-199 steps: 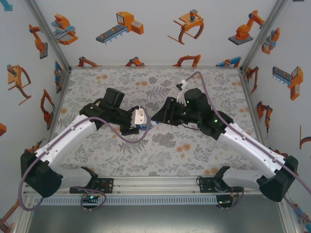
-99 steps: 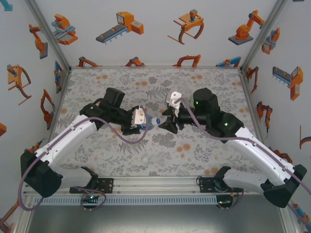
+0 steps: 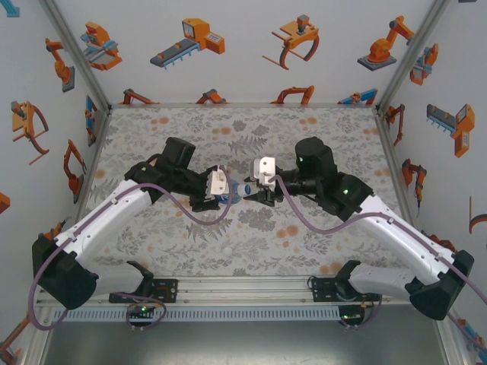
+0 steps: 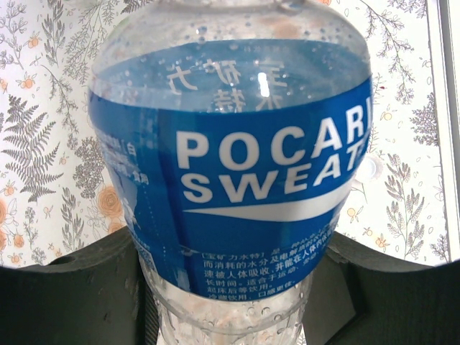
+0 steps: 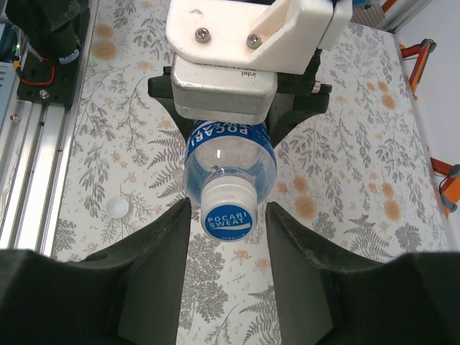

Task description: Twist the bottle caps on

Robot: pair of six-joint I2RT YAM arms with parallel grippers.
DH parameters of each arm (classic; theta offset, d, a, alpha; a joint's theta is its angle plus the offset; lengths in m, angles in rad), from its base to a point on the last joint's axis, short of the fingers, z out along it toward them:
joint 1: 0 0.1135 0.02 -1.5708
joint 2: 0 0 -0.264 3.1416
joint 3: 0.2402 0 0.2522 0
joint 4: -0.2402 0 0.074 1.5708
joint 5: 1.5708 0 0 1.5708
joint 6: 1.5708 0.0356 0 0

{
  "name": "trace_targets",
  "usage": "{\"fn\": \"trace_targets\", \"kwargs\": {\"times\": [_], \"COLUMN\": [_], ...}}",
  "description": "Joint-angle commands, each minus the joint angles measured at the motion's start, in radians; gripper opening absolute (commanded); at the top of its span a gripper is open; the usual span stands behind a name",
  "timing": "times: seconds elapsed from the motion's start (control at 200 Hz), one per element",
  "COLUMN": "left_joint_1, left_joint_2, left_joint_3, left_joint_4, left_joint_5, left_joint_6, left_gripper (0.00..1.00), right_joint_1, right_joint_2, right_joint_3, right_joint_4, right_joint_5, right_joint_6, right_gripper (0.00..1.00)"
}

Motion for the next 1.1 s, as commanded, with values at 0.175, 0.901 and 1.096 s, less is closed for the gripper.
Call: {"fn": "trace_targets", "kwargs": {"times": [0.175, 0.901, 1.096], "left_joint_1": [-0.004, 0.0, 0.002], "left_joint_2": [-0.017, -0.012, -0.011], "left_joint_3": [0.012, 0.013, 0.015], "left_joint_4": [0.004, 0.02, 0.027], "left_joint_5": [0.034, 0.032, 0.026], "left_joint_6": [0.019, 0.006, -0.006], "left_gripper": [0.0, 0.0, 0.0], "right_joint_1": [0.006, 0.007, 0.006], "right_joint_2": [0.012, 0.011, 0.018], "right_joint_3": [-0.009, -0.086, -0.055], "right_joint_4": [0.018, 0.046, 0.025], "right_joint_5": [-0.029, 0.458, 0.419], "right_joint_6": [-0.024, 1.472, 1.571], "right_gripper": [0.4, 0.0, 0.0]}}
